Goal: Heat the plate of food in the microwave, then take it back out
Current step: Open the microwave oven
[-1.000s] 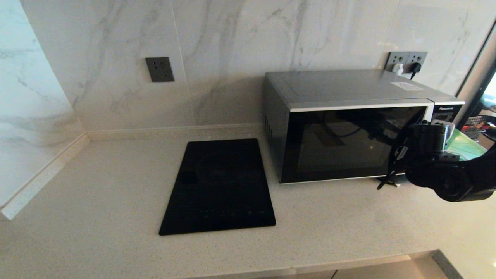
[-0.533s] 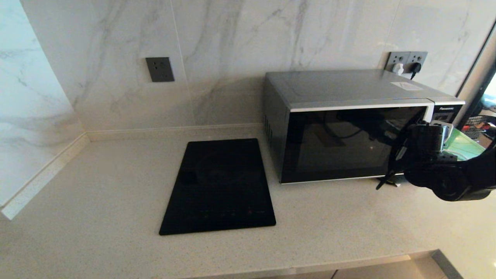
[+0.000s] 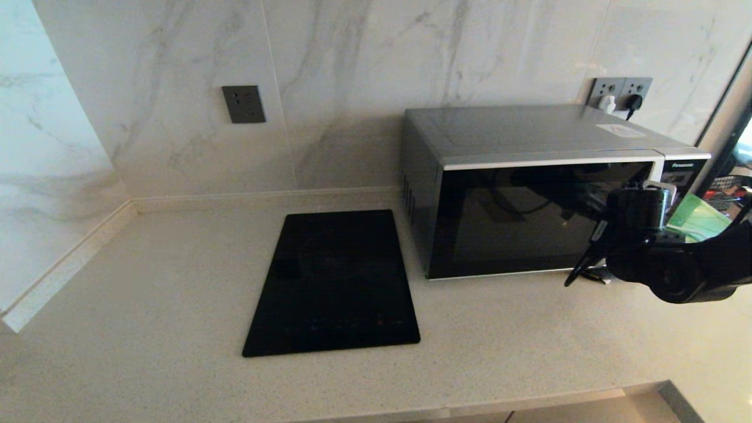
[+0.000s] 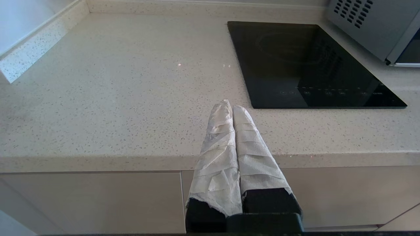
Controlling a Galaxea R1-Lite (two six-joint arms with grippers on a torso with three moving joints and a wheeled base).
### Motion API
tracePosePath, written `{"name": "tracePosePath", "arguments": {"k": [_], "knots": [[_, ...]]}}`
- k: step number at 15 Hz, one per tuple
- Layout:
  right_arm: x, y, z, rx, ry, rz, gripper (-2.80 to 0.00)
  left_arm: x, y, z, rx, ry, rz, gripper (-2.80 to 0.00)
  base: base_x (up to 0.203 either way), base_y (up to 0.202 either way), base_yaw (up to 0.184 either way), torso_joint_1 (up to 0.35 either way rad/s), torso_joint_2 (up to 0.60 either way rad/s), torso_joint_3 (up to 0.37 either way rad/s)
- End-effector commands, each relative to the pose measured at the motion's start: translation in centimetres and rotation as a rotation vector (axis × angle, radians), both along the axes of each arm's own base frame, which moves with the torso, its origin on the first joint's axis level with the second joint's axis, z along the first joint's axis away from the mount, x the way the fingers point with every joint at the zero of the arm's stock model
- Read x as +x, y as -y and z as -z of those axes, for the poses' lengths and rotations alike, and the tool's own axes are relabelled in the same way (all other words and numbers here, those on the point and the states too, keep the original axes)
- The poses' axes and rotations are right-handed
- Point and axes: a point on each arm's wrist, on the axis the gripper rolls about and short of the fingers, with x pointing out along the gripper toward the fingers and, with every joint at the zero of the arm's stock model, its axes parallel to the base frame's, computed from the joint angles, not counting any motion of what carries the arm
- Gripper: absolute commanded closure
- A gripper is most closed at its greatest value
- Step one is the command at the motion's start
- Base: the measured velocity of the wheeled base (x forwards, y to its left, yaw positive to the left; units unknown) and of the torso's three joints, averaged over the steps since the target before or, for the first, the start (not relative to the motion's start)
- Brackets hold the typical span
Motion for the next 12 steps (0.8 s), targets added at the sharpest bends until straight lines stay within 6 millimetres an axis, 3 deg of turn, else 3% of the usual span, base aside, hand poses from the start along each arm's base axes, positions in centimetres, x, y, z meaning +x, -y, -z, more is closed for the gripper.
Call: {"name": "tracePosePath", "arguments": {"k": [1,12], "knots": [[-0.03,0.02,-0.03,-0.003,0.003,0.010,0.00,0.01,0.00,-0.01,-0.001,-0.001,-0.001,0.00,0.000,0.000,0.000,0.000,0.00,0.000],[-0.75,-0.03,-0.74,-0.006,0.014,0.018,0.00,0.01,0.00,-0.01,-0.001,-0.001,-0.001,0.00,0.000,0.000,0.000,0.000,0.00,0.000]]}}
